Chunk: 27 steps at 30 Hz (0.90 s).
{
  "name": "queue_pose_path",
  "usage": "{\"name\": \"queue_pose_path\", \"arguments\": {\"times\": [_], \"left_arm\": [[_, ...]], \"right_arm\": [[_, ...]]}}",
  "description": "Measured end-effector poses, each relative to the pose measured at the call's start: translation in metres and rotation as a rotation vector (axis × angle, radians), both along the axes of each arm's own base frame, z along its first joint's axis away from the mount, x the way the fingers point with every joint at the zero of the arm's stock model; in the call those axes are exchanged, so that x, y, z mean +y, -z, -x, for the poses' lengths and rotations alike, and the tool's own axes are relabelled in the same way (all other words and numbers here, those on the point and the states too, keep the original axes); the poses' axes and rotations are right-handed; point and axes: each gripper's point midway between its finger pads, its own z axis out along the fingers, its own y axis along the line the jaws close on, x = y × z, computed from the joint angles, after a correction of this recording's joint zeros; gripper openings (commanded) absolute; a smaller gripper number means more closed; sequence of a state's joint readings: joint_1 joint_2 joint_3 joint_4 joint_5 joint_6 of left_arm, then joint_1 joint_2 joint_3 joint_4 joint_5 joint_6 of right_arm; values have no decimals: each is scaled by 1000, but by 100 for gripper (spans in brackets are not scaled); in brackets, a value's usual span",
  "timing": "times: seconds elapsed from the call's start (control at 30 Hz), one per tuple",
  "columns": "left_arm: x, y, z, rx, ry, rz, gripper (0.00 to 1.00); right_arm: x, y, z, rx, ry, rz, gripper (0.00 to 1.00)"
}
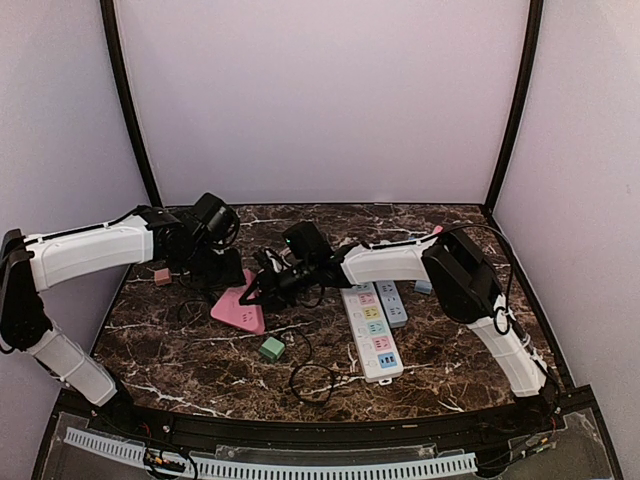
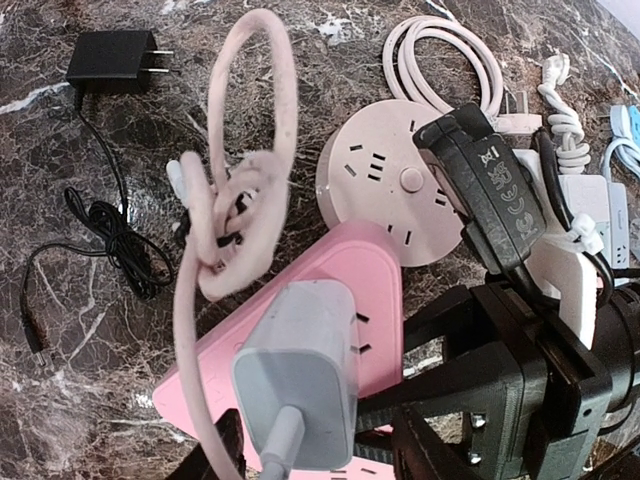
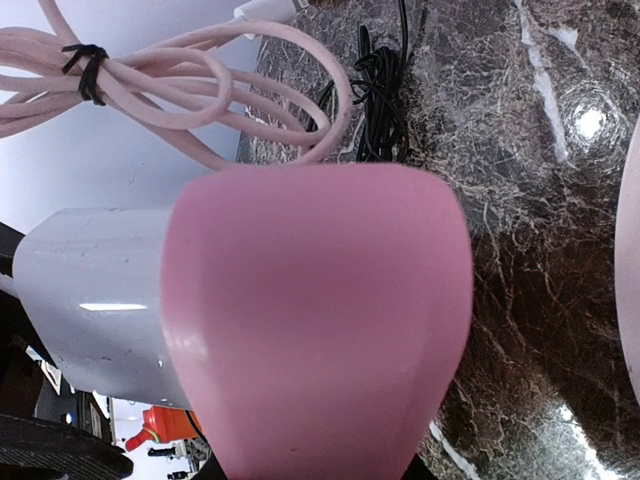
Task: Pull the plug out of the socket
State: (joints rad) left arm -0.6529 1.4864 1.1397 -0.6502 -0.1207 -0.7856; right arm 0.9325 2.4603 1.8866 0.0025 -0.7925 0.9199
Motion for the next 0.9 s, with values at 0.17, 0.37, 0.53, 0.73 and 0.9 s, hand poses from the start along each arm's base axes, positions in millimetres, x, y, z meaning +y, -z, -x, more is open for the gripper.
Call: {"name": "queue_pose_path", "arguments": {"times": [0.17, 0.37, 0.53, 0.73, 0.9], "left_arm": [[3, 8, -2, 14, -12, -24, 48], [4, 18, -8, 36, -25, -23, 31], [-1, 14, -12, 31, -31, 11, 27], [2, 12, -16, 21, -29, -2, 38], [8, 12, -21, 12, -39, -20, 31]], "right_arm": [[0, -1, 0, 1, -3, -5, 0], [0, 0, 0, 2, -2, -3, 0], [1, 1, -2, 0, 7, -3, 0], [1, 0, -2, -2, 5, -9, 0], [1, 0, -1, 0, 3, -7, 0]]}}
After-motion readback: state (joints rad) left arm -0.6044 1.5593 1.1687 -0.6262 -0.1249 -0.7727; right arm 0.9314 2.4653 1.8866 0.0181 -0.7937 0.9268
